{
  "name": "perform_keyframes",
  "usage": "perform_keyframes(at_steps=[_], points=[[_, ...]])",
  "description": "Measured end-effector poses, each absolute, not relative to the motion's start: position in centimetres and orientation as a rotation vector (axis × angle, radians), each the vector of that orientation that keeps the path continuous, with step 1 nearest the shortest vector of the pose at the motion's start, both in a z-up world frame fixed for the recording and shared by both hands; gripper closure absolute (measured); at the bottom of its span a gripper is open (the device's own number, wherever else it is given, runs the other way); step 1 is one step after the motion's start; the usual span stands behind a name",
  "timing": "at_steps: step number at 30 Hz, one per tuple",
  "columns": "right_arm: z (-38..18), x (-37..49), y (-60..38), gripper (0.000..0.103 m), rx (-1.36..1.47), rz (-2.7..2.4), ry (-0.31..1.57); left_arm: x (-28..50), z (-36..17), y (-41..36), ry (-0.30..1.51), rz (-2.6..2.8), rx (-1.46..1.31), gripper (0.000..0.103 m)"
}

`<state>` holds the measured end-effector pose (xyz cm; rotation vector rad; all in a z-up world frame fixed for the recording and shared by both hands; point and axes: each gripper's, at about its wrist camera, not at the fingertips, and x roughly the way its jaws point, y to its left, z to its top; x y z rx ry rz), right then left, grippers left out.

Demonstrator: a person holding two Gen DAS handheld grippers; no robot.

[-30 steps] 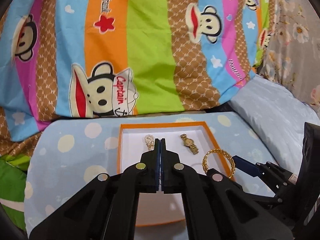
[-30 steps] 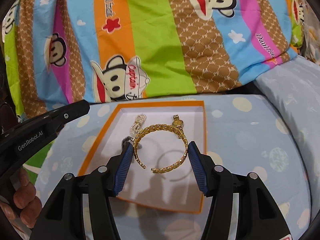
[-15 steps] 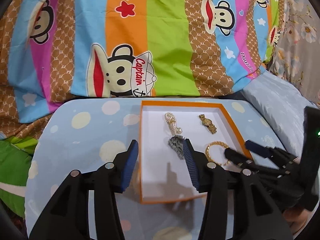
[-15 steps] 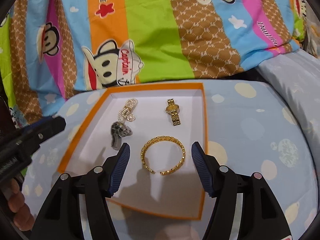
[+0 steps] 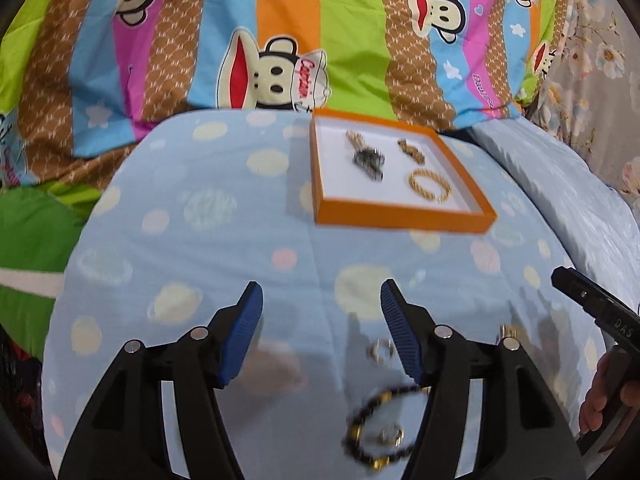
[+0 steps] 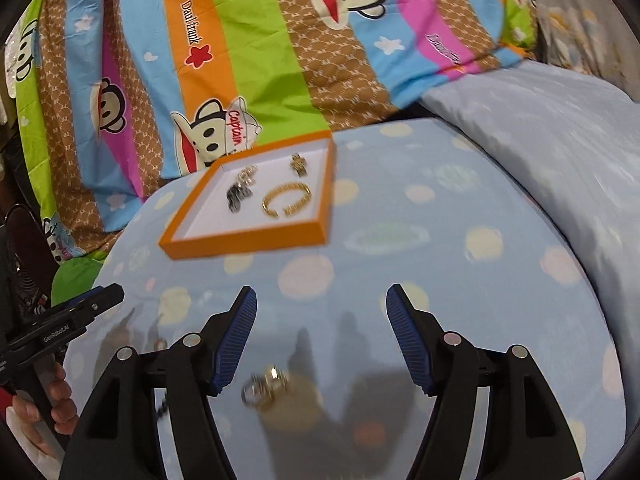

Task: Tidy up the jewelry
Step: 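Grasp the black bead bracelet with the left tool while the right tool grasps the rings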

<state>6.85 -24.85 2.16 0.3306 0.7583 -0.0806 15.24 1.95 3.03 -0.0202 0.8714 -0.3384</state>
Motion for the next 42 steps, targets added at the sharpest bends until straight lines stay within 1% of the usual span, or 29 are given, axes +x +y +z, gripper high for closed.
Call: perform_keyframes(at_steps=[3,9,11,18,19,21,22,23,24,26,28,31,35,36,37,39,42], points=[[1.7,5.0,-24.3,0.037,0.33,-0.084,0.771,13.7,2.3,2.3,0.893,-0.343,-0.018,0.044],[1.1,3.4,-21.5,0.037,0.235,-0.072,0.792,11.2,0.3,2.2,0.948,-0.369,0.01,0.044],[0.9,3.3,-21.0,0.037,0.234,-0.057,0.799,10.5,-0.4,1.8,0.964,-0.374,0.026,0.047],[0.2,3.2,-19.8,0.037,0.24,-0.022,0.822,10.0,-0.6,0.7,0.933,-0.359,0.089,0.048],[0.1,3.3,-19.7,0.037,0.242,-0.021,0.825,9.9,-0.7,0.4,0.923,-0.35,0.111,0.051],[-0.1,3.3,-19.6,0.037,0.246,-0.018,0.831,9.7,-0.8,-0.1,0.911,-0.349,0.141,0.061],[-0.1,3.4,-19.5,0.037,0.248,-0.017,0.833,9.7,-0.7,-0.2,0.91,-0.355,0.142,0.07],[-0.2,3.4,-19.5,0.037,0.249,-0.017,0.835,9.7,-0.7,-0.3,0.908,-0.36,0.143,0.076],[-0.2,3.4,-19.5,0.037,0.25,-0.017,0.836,9.7,-0.7,-0.4,0.908,-0.363,0.144,0.079],[-0.3,3.5,-19.6,0.037,0.252,-0.017,0.839,9.6,-0.7,-0.5,0.907,-0.374,0.14,0.09],[-0.3,3.5,-19.6,0.037,0.25,-0.017,0.839,9.6,-0.6,-0.5,0.911,-0.392,0.132,0.095],[-0.4,3.7,-19.6,0.039,0.25,-0.016,0.842,9.6,-0.5,-0.5,0.918,-0.415,0.11,0.096],[-0.6,4.4,-19.4,0.047,0.243,-0.008,0.856,9.6,0.1,-0.5,0.925,-0.445,0.059,0.096],[-0.7,4.6,-19.3,0.052,0.242,-0.001,0.858,9.6,0.3,-0.4,0.923,-0.45,0.049,0.096],[-0.7,4.6,-19.1,0.054,0.242,0.008,0.86,9.5,0.7,-0.4,0.918,-0.458,0.035,0.096],[-0.7,4.8,-18.8,0.063,0.236,0.021,0.865,9.4,1.5,-0.4,0.911,-0.476,0.011,0.096],[-0.7,5.1,-18.3,0.066,0.229,0.034,0.865,9.2,2.9,-0.3,0.89,-0.5,-0.017,0.096]])
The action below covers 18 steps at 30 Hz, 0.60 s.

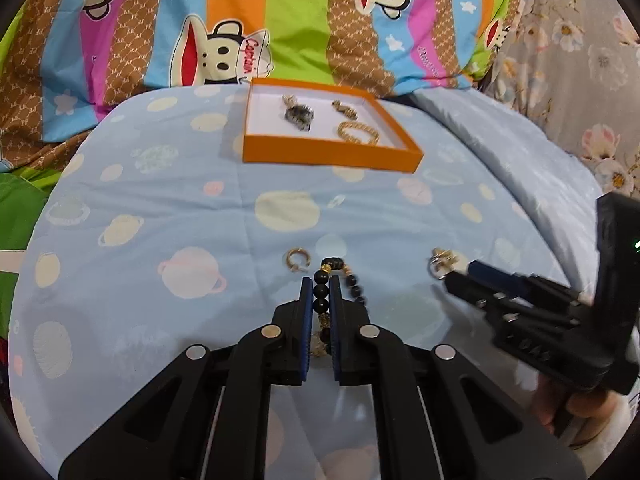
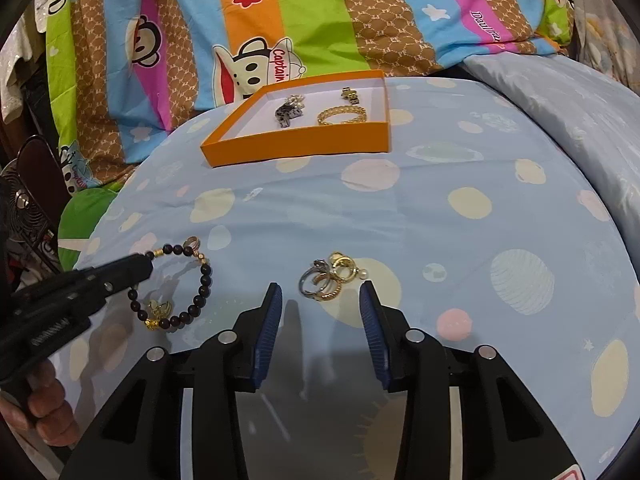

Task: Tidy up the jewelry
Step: 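Grasp the black bead bracelet with the left tool while the right tool grasps the rings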

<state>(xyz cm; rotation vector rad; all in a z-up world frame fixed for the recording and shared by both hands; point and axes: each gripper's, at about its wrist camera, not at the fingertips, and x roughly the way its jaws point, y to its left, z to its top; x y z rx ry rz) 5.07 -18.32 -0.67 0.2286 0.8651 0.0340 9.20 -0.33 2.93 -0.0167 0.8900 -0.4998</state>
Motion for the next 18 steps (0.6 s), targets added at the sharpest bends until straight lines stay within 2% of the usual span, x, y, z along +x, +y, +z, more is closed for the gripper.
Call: perform_keyframes(at_steps=[7,9,12,18], points=[[-1.0,6.6,-17.5,0.067,0.201,0.044,0.88,9.0,4.6,-0.7,0.868,-0.538,-0.044,0.096],[-1.3,7.1,-17.2,0.075,0.188,0.04,0.892,9.0,4.4,-0.8,0.874,-0.535,-0.044,0.096],[-1.7,7.4,-17.3,0.08,0.182,0.031,0.898,9.2,3.7,-0.7,0.894,-0.525,-0.047,0.096],[-1.6,7.9,-17.2,0.083,0.169,0.025,0.899,9.1,3.5,-0.7,0.893,-0.523,-0.037,0.096]])
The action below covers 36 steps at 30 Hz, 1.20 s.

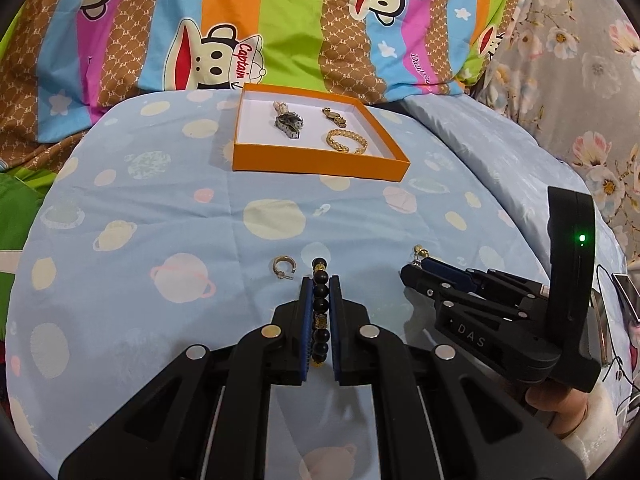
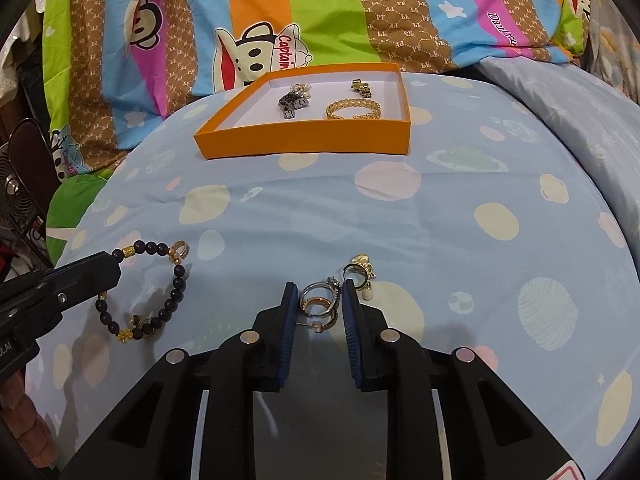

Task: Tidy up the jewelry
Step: 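Grasp the black bead bracelet with the left tool while the right tool grasps the rings, then carry the bead bracelet and rings into the orange box and open both tools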

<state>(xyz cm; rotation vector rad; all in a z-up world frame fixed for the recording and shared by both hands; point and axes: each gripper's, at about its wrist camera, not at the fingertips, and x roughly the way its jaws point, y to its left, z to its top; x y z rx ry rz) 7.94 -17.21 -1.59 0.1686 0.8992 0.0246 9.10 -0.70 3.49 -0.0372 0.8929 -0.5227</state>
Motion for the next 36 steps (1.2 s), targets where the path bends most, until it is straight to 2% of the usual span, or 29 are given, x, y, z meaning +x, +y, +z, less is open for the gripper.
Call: perform_keyframes(at_steps=[7,9,11,17,19,23,30,33,36], points=[[-1.5,8.3,-17.2,0.085,0.17,0.027,0.892,9.0,3.3,-0.9,0.896,-0.528,-0.036,0.096],[-1.3,8.2,-17.2,0.098,0.179,0.037,0.885,9.0,3.3,-0.9,0.894,-0.527,-0.036,0.096],[-1.0,8.0,-17.2,0.101,0.189,0.048,0.879,9.0,3.3,-0.9,0.893,-0.527,-0.038,0.096],[-0.8,7.5,-17.2,0.101,0.209,0.071,0.874,8.9,3.4,-0.8,0.891,-0.529,-0.033,0.096],[-0.8,7.5,-17.3,0.1,0.213,0.074,0.878,8.9,3.4,-0.8,0.892,-0.53,-0.034,0.096],[-1.0,7.5,-17.2,0.077,0.209,0.074,0.883,8.9,3.4,-0.8,0.891,-0.53,-0.032,0.096],[-1.6,8.0,-15.8,0.074,0.152,0.079,0.897,8.8,3.4,-0.8,0.892,-0.531,-0.032,0.096],[-1.6,8.1,-15.9,0.082,0.143,0.07,0.894,8.7,3.4,-0.8,0.894,-0.53,-0.032,0.096],[-1.5,7.9,-15.9,0.082,0.148,0.073,0.888,8.7,3.4,-0.8,0.892,-0.531,-0.031,0.096]])
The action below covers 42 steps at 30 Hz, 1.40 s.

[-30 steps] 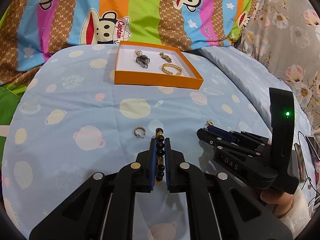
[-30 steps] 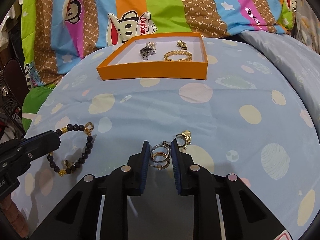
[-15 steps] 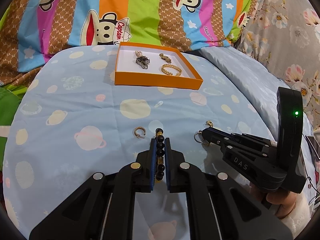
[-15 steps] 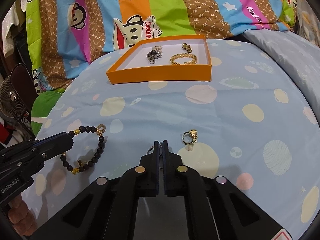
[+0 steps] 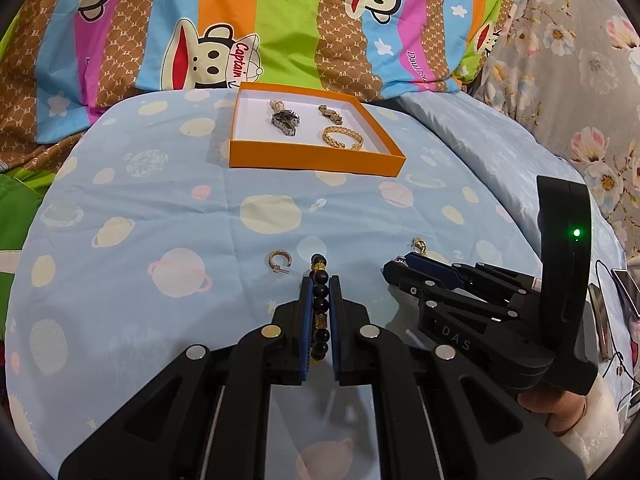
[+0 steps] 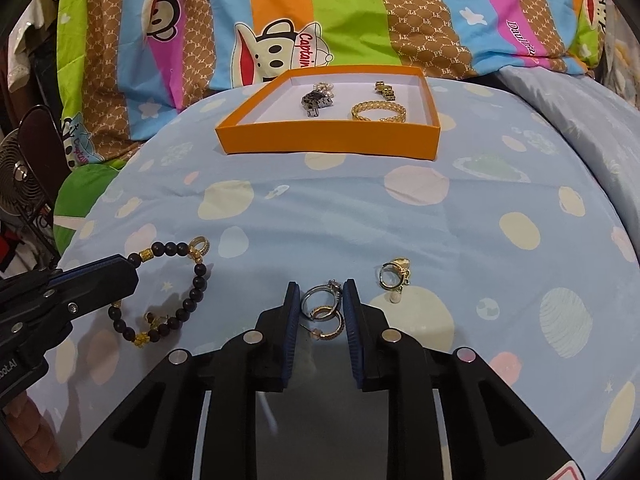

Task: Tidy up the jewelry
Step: 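Carry the bead bracelet and rings into the orange box and open both tools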

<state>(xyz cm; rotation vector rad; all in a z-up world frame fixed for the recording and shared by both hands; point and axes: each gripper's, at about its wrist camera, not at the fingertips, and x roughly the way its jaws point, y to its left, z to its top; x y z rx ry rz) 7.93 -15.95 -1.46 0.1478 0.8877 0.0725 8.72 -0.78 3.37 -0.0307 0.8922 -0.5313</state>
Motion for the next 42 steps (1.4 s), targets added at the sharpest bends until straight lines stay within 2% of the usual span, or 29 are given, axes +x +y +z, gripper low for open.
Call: perform_keyframes(at_steps=[12,25,42], points=[[2.0,5.8,-15.1,0.082,0.187,0.162,0.807,8.5,4.0,-0.9,0.884,-0.543,-0.032,0.096],[4.8,4.9,-16.8,0.082,0.203,0.152,0.745,8.4,7.9,-1.5,0.809,-0.588,-0.04,0.096],[8.3,13.1,-20.1,0.082,0.164,0.115,0.664,16.7,11.2,-4.2,0.671,-0.493,0.074,0.096]])
